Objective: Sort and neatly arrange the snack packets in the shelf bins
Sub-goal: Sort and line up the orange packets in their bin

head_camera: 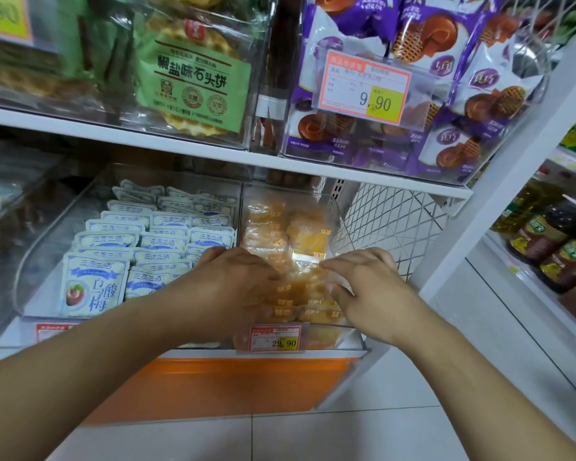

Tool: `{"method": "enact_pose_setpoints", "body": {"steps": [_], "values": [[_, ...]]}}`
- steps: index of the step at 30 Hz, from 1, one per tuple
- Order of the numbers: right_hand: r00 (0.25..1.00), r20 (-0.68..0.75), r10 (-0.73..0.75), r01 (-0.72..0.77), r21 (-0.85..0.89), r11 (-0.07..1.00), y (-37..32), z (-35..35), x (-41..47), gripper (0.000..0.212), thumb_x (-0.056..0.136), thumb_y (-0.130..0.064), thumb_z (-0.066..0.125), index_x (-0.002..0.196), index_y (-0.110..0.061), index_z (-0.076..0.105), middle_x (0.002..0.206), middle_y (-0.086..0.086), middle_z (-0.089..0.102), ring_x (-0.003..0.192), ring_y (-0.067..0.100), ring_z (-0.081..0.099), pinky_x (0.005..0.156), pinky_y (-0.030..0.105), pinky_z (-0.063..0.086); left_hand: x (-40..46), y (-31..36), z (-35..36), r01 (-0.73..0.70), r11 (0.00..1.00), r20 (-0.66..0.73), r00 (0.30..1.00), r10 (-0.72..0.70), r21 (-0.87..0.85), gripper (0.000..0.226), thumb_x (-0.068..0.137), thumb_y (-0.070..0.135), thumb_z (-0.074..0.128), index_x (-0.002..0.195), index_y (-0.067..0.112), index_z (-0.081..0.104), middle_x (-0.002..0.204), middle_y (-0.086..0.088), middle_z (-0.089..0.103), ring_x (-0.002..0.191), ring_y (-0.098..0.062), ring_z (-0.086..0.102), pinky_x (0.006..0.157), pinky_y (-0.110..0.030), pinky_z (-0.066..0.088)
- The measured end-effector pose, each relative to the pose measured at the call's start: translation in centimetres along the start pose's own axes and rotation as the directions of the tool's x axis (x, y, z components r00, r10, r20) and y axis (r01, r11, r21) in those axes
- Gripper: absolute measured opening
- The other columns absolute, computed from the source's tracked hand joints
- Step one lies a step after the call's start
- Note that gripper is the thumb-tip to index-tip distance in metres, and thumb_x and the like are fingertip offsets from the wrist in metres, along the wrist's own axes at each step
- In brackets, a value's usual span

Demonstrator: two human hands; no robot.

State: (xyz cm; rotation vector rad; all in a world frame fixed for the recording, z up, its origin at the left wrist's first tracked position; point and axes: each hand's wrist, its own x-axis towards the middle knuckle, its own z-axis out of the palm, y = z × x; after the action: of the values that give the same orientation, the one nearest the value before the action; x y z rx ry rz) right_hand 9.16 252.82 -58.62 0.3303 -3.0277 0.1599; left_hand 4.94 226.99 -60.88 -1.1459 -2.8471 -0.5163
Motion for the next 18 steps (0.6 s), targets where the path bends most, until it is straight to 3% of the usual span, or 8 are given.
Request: {"method": "enact_pose_setpoints", "body": {"steps": [3,7,11,14,16,18], "values": [[1.0,-0.006,-0.021,0.021,0.169,0.985,-1.4,0.6,0.7,0.038,0.102,-0.037,0.06,0.14,-0.04,0.06,0.133,-0.018,0.065,0.124,0.007,0.05,0.118,0.031,0.027,0.1,-0.1,0.0,-0.016,1.0,-0.035,0.999,0.016,-0.008,0.041,0.092,0.05,0.065,0.131,0.04,0.056,0.129,0.026,0.051,0.129,0.002,0.037,0.105,-0.02,0.011],[0.999,0.005,-0.039,0.037,0.231,0.972,-2.5,1.1,1.5,0.027,0.1,-0.033,0.064,0.125,-0.038,0.071,0.116,-0.015,0.071,0.108,0.009,0.061,0.097,0.033,0.052,-0.2,-0.1,-0.1,-0.064,0.994,-0.073,0.995,0.071,0.089,0.033,0.093,0.053,0.059,0.124,0.041,0.06,0.115,0.025,0.056,0.124,0.0,0.045,0.112,-0.028,0.013],[0.999,0.042,0.012,-0.023,0.252,0.967,-2.2,0.7,1.5,0.031,0.1,-0.026,0.063,0.127,-0.04,0.068,0.103,-0.023,0.069,0.096,0.001,0.064,0.087,0.032,0.057,-0.6,-0.3,-0.3,-0.103,0.979,-0.096,0.988,0.121,0.175,0.035,0.091,0.057,0.051,0.119,0.043,0.065,0.121,0.019,0.064,0.124,-0.004,0.05,0.109,-0.029,0.011],[0.995,0.019,0.101,-0.102,0.277,0.955,-1.0,0.2,1.2,0.029,0.102,-0.022,0.059,0.124,-0.039,0.066,0.093,-0.024,0.075,0.084,0.0,0.067,0.077,0.028,0.056,-0.6,-0.2,-0.5,-0.102,0.991,-0.095,0.989,0.11,0.092,0.037,0.089,0.059,0.048,0.117,0.044,0.068,0.127,0.024,0.059,0.125,0.001,0.044,0.109,-0.027,0.01],[0.991,0.039,0.125,-0.131,0.342,0.93,-0.5,0.0,1.1,0.028,0.103,-0.015,0.057,0.118,-0.036,0.068,0.09,-0.023,0.076,0.077,-0.003,0.068,0.069,0.022,0.053,-0.6,-0.3,-0.5,-0.132,0.988,-0.061,0.989,0.137,0.082,0.04,0.089,0.058,0.042,0.11,0.04,0.071,0.119,0.023,0.063,0.119,0.003,0.047,0.111,-0.029,0.011],[0.991,0.057,0.122,-0.135,0.425,0.895,-0.3,-0.1,1.0,0.031,0.102,-0.005,0.057,0.116,-0.03,0.07,0.092,-0.016,0.077,0.083,-0.003,0.071,0.072,0.021,0.054,-0.8,-0.5,-0.4,-0.144,0.982,0.011,0.99,0.144,0.118,0.034,0.095,0.053,0.042,0.106,0.035,0.069,0.105,0.016,0.067,0.11,0.001,0.051,0.114,-0.032,0.007]]}}
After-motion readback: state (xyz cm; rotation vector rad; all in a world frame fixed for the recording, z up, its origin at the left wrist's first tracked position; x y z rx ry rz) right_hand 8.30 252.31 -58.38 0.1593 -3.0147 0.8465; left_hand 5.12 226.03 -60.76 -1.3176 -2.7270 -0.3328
